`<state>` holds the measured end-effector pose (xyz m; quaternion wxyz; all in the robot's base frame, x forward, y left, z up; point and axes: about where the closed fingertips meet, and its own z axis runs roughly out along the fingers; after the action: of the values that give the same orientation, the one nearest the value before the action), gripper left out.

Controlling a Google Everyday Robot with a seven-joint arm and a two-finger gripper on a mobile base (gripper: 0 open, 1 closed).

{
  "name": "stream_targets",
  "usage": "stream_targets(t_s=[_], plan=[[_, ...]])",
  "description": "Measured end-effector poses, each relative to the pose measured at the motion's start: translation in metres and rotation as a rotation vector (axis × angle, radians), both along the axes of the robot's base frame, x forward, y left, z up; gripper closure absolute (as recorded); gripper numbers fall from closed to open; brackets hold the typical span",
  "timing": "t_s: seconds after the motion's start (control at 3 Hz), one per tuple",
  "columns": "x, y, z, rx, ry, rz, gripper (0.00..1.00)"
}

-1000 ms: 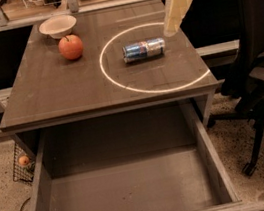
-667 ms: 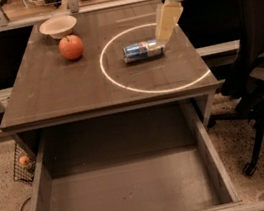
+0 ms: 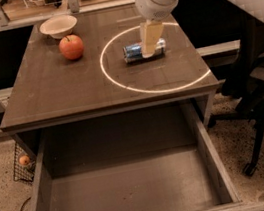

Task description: Place redbull can upright

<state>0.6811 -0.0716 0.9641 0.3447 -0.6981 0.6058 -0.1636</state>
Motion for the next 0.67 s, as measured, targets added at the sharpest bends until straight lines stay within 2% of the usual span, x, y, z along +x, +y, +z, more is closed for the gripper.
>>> stream_targets(t_s=[0.33,0.67], plan=[[0.019,0.010,-0.022,-0.052,0.013,0.063,0.00],[0.038,0.012,-0.049,-0.101,0.056,0.105,0.00]])
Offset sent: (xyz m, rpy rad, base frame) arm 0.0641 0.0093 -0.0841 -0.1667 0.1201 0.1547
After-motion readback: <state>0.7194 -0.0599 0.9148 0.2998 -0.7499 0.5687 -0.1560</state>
